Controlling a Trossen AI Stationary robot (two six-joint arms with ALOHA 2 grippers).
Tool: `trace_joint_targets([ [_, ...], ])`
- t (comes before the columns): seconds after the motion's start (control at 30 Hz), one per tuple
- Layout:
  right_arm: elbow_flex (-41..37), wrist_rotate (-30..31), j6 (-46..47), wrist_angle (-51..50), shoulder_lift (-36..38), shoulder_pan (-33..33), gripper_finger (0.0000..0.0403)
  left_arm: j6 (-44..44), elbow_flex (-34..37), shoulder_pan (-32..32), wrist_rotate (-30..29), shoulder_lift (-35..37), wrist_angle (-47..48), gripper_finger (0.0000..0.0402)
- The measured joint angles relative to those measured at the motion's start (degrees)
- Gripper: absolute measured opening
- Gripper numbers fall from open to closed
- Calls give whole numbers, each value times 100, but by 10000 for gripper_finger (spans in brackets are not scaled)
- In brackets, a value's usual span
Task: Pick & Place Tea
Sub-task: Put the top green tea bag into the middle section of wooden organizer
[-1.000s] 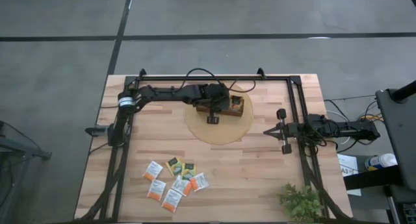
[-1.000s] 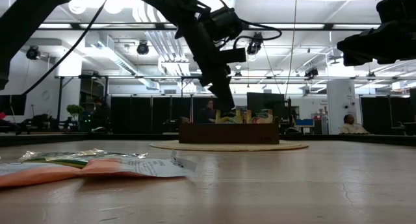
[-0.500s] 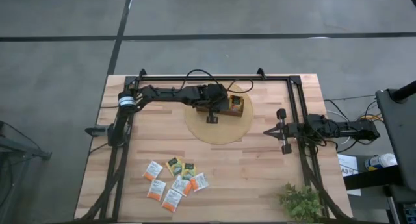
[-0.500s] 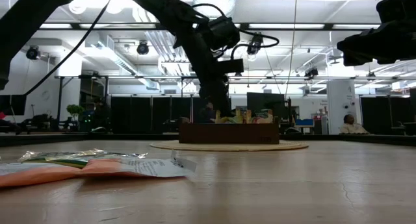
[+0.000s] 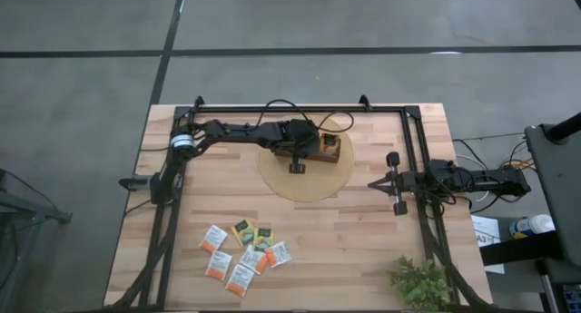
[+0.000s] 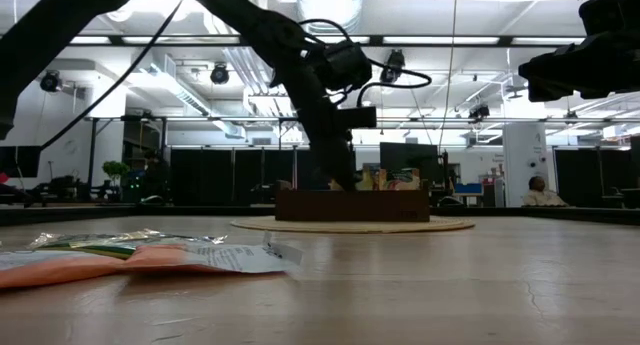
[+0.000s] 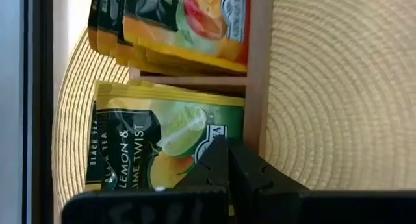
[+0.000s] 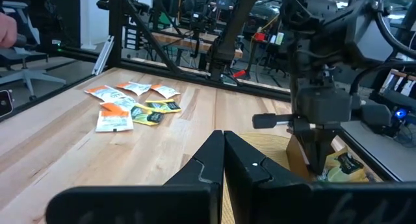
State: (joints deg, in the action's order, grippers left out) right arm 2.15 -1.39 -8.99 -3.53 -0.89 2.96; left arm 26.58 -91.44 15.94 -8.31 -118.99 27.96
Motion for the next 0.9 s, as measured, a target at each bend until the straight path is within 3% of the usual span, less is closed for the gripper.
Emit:
trace_joint_targets([
  [0.4,0,1,0,0,0,1,9,-143,259,20,-109,-10,-355,0],
  [0.53,0,1,0,0,0,0,9,-149,370,18,-469,-8,-501,0],
  [0.9,0,0,0,0,0,2,9,-257,294,22,-420,-4,-389,0],
])
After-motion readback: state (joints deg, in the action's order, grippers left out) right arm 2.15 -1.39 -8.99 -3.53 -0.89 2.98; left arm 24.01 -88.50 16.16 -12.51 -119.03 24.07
